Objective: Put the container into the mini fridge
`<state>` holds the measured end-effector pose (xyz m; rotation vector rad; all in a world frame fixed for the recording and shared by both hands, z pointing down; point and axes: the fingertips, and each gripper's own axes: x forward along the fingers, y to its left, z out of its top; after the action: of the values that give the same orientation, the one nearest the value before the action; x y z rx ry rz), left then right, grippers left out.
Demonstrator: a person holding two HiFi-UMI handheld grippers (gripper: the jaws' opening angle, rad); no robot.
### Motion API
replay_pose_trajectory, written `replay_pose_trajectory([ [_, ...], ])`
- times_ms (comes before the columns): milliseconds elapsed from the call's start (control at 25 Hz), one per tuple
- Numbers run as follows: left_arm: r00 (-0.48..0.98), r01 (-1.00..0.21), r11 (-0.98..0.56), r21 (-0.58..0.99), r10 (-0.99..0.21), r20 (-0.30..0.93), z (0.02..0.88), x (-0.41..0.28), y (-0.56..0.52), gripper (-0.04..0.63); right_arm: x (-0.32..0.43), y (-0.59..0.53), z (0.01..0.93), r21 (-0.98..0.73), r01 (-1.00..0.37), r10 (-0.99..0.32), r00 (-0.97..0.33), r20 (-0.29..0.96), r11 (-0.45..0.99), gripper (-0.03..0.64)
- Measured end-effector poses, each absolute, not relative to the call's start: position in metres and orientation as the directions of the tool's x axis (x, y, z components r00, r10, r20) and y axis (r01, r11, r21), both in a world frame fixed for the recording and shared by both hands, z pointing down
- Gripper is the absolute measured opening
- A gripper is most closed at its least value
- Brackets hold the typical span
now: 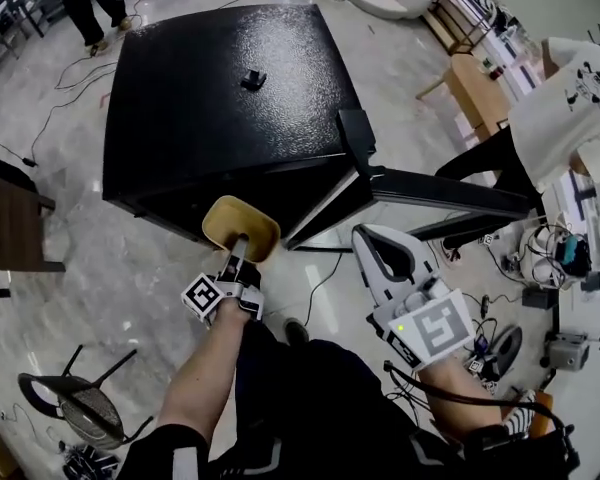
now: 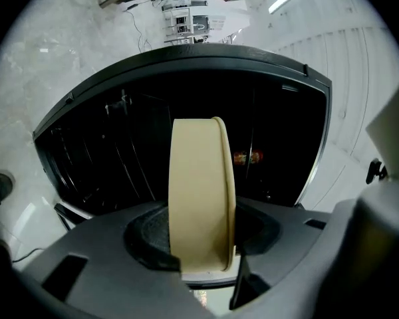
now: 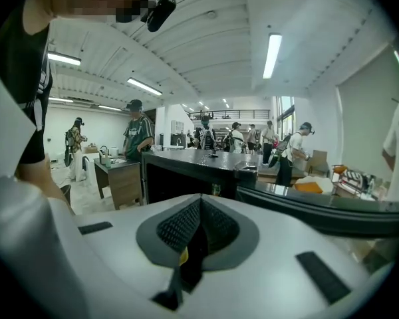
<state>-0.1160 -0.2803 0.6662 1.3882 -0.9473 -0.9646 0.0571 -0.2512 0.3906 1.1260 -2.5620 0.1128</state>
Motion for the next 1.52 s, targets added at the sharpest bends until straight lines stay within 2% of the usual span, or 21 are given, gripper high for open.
replay_pose_trajectory([
  [320,0.33,0.019,-0.005,1.0,-0.944,-0.011,0.696,-0.111,-0.295,0.213,0.066,-0.25,0.415,0.056,-0.75,-0.708,-0.593,0.383,0.659,0.015],
  [760,0.249,0.075,0.011,0.997,-0.969,-0.008,0.708,-0.119,-0.3,0.215,0.063,-0.251,0.425,0.05,-0.744,-0.694,-0.594,0.407,0.666,0.015],
  [1120,0.19,0.012,0.051,0.999,-0.981,0.048,0.723,-0.129,-0.294,0.224,0.06,-0.249,0.424,0.044,-0.732,-0.682,-0.609,0.403,0.68,0.016],
  [1360,0.155,-0.057,0.184,0.981,-0.969,0.191,0.736,-0.131,-0.301,0.278,0.06,-0.246,0.427,0.038,-0.726,-0.674,-0.616,0.409,0.687,0.016],
  [1520,0.146,-0.084,0.204,0.975,-0.966,0.214,0.735,-0.13,-0.308,0.306,0.06,-0.246,0.426,0.027,-0.728,-0.672,-0.618,0.407,0.685,0.015],
])
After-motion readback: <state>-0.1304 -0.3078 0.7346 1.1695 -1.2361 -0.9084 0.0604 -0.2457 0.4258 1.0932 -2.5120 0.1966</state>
